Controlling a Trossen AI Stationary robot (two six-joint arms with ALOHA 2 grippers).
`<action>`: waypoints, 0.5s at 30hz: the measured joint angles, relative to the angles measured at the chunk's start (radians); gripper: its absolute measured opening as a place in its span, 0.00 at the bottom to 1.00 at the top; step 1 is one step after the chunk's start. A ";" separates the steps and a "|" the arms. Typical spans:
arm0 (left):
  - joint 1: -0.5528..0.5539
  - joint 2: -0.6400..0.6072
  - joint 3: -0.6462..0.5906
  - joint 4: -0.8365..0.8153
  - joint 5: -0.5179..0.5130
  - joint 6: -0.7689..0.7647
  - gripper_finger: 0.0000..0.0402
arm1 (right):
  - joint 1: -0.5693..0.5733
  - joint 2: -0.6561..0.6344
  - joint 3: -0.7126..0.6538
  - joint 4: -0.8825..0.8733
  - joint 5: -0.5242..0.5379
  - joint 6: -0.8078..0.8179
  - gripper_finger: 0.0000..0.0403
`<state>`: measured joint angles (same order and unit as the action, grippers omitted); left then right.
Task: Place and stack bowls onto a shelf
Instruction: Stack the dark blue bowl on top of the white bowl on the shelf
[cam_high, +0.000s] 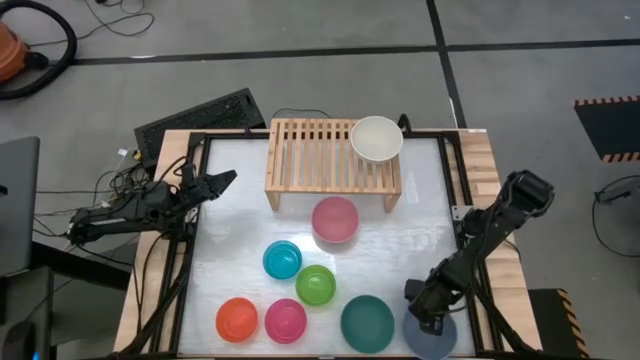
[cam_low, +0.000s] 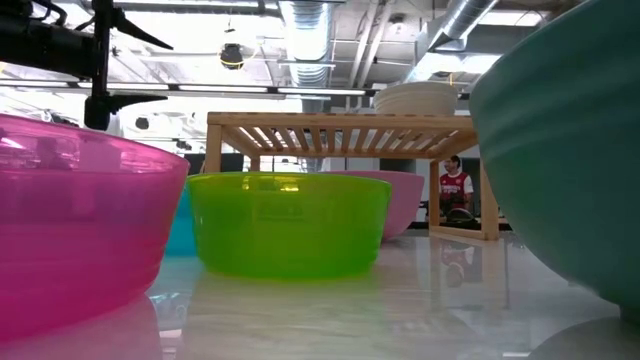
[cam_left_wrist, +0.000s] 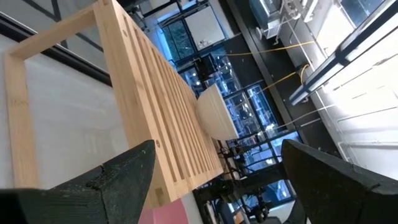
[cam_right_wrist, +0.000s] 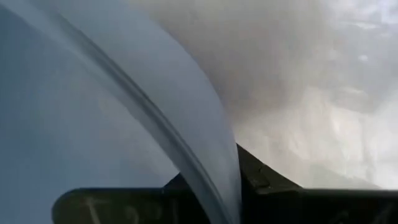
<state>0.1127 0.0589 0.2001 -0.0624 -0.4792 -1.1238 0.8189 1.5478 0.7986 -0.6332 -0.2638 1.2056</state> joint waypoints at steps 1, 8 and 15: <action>0.000 0.000 0.000 0.000 0.000 -0.001 0.83 | -0.005 -0.016 -0.003 -0.017 0.009 0.013 0.09; 0.000 0.000 0.000 0.000 0.000 0.000 0.83 | -0.095 -0.258 0.017 -0.362 0.076 0.068 0.09; 0.000 0.000 0.000 0.000 0.001 0.001 0.83 | -0.335 -0.552 0.183 -0.598 0.315 0.077 0.09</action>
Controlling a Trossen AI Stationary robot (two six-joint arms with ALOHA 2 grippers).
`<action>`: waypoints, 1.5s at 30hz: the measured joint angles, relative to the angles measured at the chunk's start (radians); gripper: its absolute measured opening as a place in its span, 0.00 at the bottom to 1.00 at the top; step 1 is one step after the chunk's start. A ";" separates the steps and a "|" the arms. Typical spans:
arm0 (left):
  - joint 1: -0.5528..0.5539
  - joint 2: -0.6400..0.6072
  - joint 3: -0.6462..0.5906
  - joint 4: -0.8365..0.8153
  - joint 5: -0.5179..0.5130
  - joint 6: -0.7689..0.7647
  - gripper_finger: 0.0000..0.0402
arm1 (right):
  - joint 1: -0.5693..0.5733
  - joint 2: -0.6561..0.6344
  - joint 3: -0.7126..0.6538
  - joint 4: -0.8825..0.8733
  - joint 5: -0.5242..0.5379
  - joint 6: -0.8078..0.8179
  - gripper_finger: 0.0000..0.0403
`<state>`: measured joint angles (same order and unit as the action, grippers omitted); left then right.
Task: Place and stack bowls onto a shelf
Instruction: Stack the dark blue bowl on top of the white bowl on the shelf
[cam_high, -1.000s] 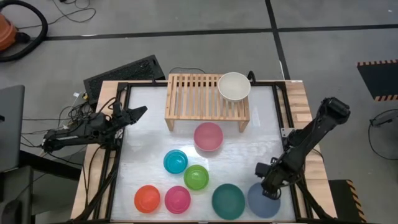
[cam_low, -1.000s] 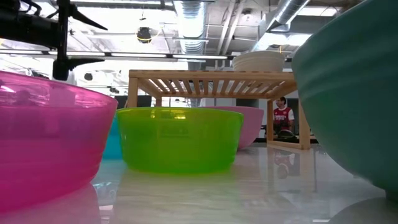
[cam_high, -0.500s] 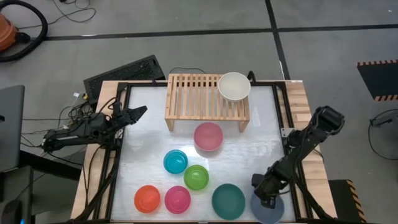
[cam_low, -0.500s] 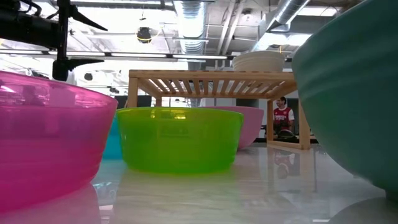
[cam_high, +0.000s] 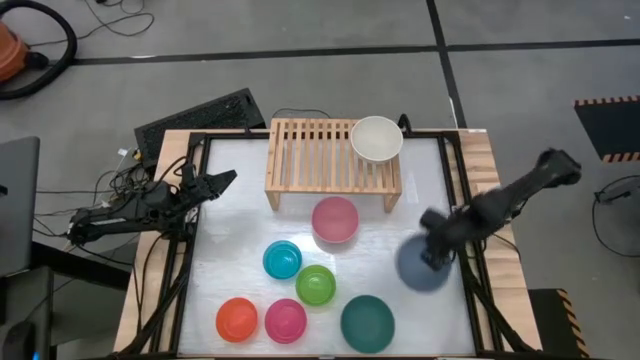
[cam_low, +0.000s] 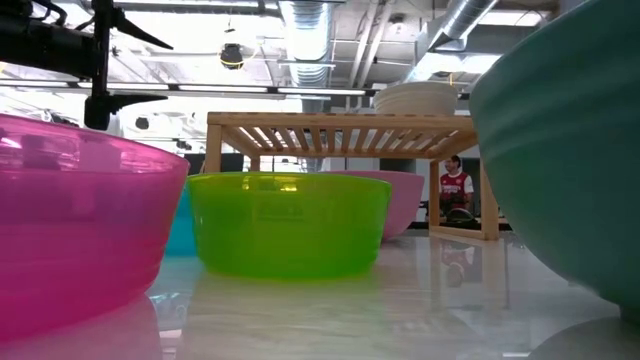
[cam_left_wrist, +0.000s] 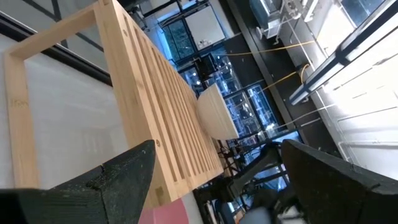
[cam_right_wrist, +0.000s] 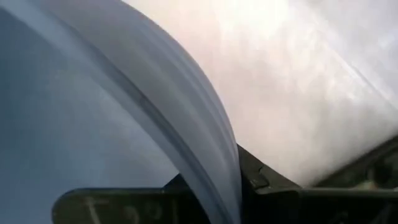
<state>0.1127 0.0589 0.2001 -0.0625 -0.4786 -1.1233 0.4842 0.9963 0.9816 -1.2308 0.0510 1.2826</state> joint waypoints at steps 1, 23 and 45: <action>0.000 0.000 0.000 0.000 0.000 0.000 0.83 | -0.043 -0.028 0.039 -0.017 0.045 0.002 0.09; 0.000 0.000 0.000 -0.001 0.000 0.001 0.83 | -1.109 0.408 1.070 -0.105 -0.141 -0.864 0.09; 0.000 0.000 0.000 -0.037 0.001 0.001 0.83 | -1.356 0.844 1.198 -0.344 -0.371 -1.090 0.09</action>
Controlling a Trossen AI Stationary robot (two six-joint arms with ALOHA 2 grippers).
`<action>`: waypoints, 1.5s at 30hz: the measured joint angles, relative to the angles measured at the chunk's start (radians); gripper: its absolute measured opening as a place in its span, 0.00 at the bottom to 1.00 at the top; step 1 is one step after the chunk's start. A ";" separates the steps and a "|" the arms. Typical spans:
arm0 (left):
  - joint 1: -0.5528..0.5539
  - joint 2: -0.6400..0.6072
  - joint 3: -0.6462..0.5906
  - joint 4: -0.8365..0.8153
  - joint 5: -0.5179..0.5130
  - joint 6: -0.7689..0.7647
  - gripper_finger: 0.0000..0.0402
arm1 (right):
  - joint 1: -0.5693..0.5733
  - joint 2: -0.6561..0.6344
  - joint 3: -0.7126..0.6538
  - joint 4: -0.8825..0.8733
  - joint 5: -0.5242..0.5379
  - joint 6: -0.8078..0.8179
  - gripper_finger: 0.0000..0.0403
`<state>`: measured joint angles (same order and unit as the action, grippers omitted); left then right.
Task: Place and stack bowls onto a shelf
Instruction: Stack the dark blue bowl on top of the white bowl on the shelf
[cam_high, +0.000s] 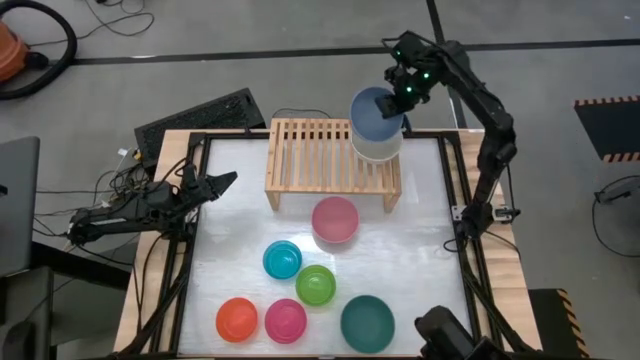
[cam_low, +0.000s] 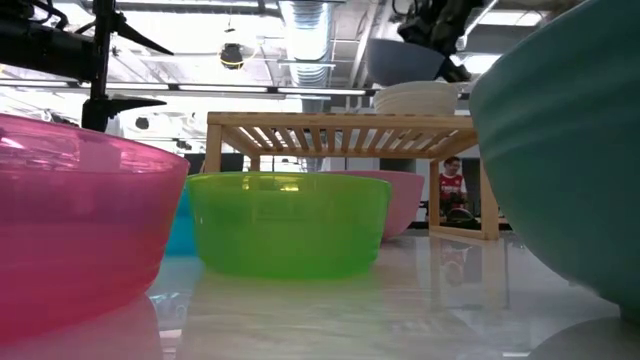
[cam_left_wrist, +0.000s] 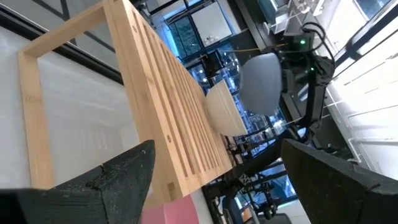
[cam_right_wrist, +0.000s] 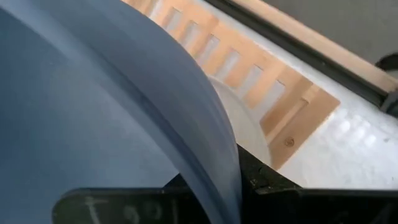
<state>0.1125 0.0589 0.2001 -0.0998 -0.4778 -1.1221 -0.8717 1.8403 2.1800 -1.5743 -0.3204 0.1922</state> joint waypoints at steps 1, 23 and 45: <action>0.000 0.000 0.000 0.000 0.000 0.000 0.83 | -0.005 0.001 -0.004 0.002 0.000 -0.001 0.09; 0.000 0.000 0.000 -0.002 0.000 0.000 0.83 | -0.015 -0.006 -0.090 0.003 0.004 -0.017 0.09; 0.000 0.000 0.000 -0.002 -0.008 -0.001 0.83 | -0.013 -0.013 -0.164 0.003 0.025 -0.017 0.16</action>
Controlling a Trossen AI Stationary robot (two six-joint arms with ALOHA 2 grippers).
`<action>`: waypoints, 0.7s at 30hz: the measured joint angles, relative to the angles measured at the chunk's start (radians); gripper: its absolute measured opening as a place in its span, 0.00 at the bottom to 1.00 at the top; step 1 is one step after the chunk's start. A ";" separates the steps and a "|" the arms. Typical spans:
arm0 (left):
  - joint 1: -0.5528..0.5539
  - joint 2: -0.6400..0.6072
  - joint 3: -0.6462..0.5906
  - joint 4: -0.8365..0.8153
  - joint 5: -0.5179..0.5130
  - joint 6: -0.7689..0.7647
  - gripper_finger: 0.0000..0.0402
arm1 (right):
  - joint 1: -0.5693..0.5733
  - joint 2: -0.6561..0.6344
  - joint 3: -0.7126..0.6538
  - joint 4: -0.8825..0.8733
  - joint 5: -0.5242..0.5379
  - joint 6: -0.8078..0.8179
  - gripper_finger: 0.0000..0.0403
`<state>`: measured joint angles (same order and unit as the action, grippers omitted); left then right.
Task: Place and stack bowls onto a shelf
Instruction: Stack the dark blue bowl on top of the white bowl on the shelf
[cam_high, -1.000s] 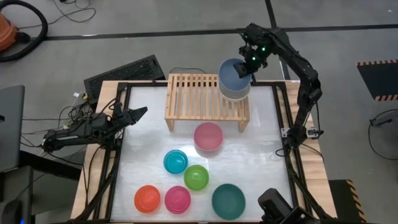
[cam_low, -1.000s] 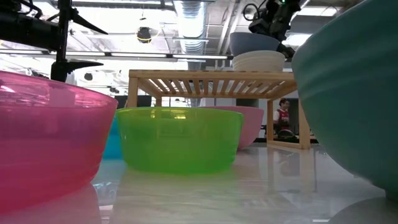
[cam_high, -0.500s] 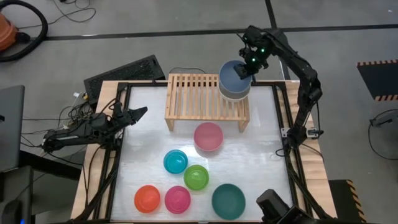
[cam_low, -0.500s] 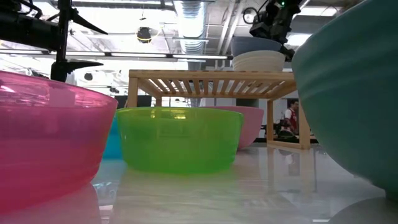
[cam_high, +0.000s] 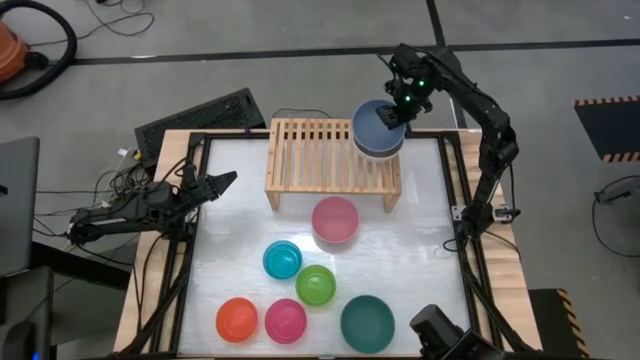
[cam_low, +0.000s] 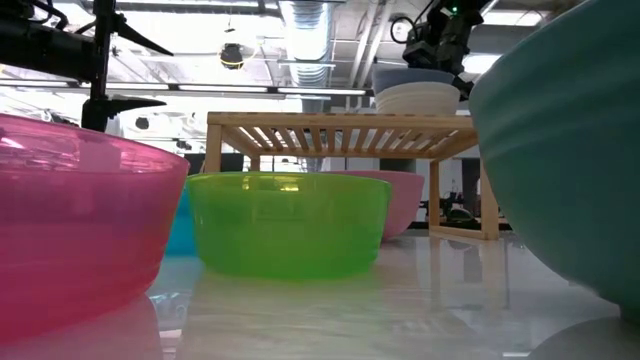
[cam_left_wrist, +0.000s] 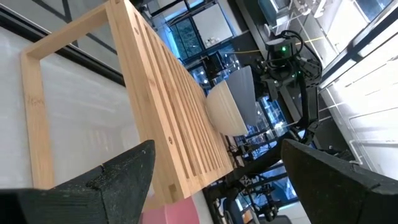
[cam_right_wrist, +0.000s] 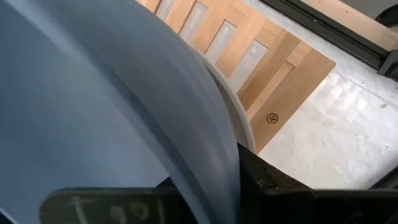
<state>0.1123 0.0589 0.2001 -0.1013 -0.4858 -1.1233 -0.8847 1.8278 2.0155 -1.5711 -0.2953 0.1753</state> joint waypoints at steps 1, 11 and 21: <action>0.000 0.000 0.000 0.000 0.000 0.000 0.83 | 0.001 0.000 0.000 0.000 0.001 0.000 0.17; 0.000 0.000 0.000 0.000 0.000 0.001 0.83 | 0.001 -0.002 0.000 0.000 0.007 -0.032 0.33; 0.000 0.000 0.000 -0.023 0.000 0.001 0.83 | 0.006 -0.004 0.000 0.000 0.010 -0.031 0.61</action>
<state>0.1123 0.0589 0.2001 -0.1245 -0.4862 -1.1221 -0.8791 1.8240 2.0151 -1.5710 -0.2852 0.1442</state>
